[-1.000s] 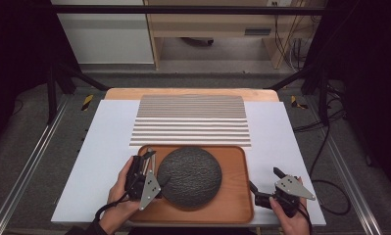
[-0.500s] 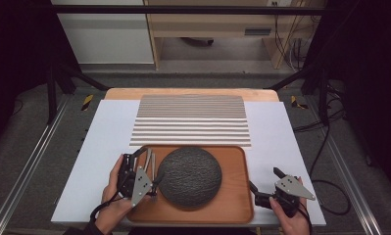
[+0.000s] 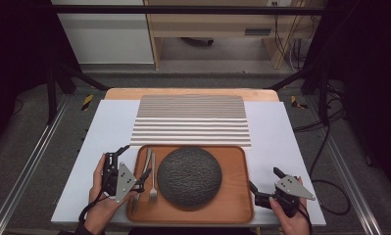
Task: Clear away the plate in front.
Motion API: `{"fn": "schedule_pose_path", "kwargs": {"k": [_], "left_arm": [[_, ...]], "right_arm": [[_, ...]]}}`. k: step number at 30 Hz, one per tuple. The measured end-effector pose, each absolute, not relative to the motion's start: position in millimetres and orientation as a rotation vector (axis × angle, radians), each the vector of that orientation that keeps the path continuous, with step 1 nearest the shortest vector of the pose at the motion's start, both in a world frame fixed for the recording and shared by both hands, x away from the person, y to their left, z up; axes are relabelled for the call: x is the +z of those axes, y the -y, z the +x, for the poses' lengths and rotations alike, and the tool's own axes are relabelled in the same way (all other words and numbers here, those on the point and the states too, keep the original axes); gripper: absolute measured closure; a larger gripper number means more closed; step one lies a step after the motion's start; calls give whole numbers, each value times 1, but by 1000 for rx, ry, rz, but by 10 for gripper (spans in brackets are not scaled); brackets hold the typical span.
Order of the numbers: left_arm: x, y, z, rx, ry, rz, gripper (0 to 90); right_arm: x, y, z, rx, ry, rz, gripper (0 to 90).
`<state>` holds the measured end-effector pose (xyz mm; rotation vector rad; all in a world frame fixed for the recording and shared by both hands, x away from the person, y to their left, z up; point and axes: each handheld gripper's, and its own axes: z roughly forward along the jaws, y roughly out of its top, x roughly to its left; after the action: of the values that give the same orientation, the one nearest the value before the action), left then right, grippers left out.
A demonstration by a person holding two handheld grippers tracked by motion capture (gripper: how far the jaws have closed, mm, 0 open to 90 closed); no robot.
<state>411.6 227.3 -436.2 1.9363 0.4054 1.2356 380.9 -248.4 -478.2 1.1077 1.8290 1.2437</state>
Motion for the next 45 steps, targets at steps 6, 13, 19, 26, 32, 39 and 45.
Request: {"fn": "schedule_pose_path", "kwargs": {"k": [6,13,19,26,32,39,45], "left_arm": [[-434,-235,412,1234,-438,1914,32],[-431,-243,411,1223,-469,1894,30],[-427,-253,411,1195,-523,1856,28],[-426,-265,410,1187,-561,1840,25],[-426,-273,410,1172,-601,1819,25],[-424,-283,409,1128,-656,1766,24],[-424,-291,407,1125,-685,1737,25]], "right_arm": [[-478,248,381,1246,-1831,1105,36],[-478,248,381,1247,-1829,1104,36],[-478,248,381,1248,-1828,1104,36],[-478,248,381,1249,-1829,1103,36],[-477,249,381,1250,-1828,1102,36],[-477,249,381,1252,-1826,1105,36],[-477,249,381,1251,-1823,1106,36]]}}
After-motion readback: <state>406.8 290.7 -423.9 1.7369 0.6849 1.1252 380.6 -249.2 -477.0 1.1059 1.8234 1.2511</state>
